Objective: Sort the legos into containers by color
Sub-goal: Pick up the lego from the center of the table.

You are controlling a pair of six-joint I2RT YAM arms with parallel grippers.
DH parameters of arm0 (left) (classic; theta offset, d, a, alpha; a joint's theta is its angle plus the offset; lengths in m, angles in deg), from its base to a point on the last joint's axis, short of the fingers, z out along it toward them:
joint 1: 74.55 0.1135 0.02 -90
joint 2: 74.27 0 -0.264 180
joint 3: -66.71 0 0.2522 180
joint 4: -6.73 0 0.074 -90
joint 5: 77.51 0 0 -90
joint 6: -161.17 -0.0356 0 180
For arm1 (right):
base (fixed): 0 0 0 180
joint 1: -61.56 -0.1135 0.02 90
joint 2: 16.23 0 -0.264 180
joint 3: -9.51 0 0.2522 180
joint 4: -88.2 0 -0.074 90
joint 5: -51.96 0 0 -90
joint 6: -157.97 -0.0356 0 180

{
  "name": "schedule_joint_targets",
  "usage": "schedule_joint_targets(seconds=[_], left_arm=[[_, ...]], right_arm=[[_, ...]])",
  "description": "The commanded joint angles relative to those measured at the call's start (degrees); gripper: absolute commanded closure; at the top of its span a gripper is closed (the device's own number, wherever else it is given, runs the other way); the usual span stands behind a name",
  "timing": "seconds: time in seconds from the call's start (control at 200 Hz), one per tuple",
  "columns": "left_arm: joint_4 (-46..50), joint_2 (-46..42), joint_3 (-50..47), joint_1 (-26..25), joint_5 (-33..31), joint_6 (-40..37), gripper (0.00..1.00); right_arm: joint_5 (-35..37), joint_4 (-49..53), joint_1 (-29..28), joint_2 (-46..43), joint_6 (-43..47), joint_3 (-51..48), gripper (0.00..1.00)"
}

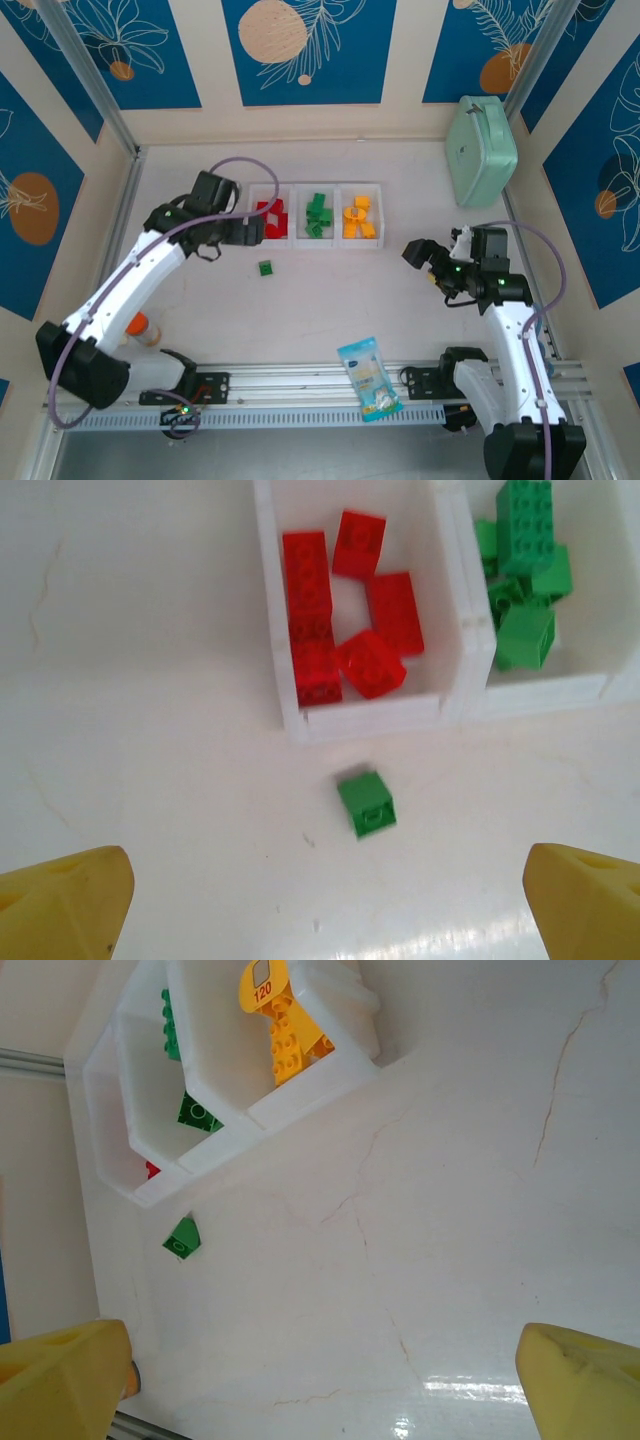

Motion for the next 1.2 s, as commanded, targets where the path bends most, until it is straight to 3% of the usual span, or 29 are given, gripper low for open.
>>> schedule_joint_targets(seconds=[0.0,0.14,0.24,0.495,0.67,1.021,1.196], left_arm=[[0.57,-4.28,-6.25,-0.14,4.14,6.41,0.01],[-2.96,-6.49,-13.26,-0.71,9.57,10.47,0.01],[-5.04,-5.14,-15.19,-2.28,10.08,12.25,0.01],[-9.63,4.58,-15.26,-3.62,8.71,14.74,0.03],[-13.34,11.95,-13.22,-4.06,9.46,14.96,0.06],[-17.61,24.48,-8.78,-4.52,8.94,15.89,0.12],[-17.85,28.56,-6.40,-4.58,7.31,17.38,0.20]], right_arm=[[-0.42,-2.63,0.18,1.81,2.55,2.44,0.01],[-0.40,-3.74,0.18,2.90,5.19,2.68,0.01],[-2.79,-3.90,-1.16,3.91,8.18,2.80,0.01],[0.47,2.53,-22.84,15.26,18.37,8.03,0.01],[-2.18,1.81,-31.05,20.17,20.40,9.13,0.01],[-4.15,-2.39,-32.25,15.24,19.91,6.65,0.01],[-3.42,-1.80,-32.33,14.66,20.03,6.96,0.01]])
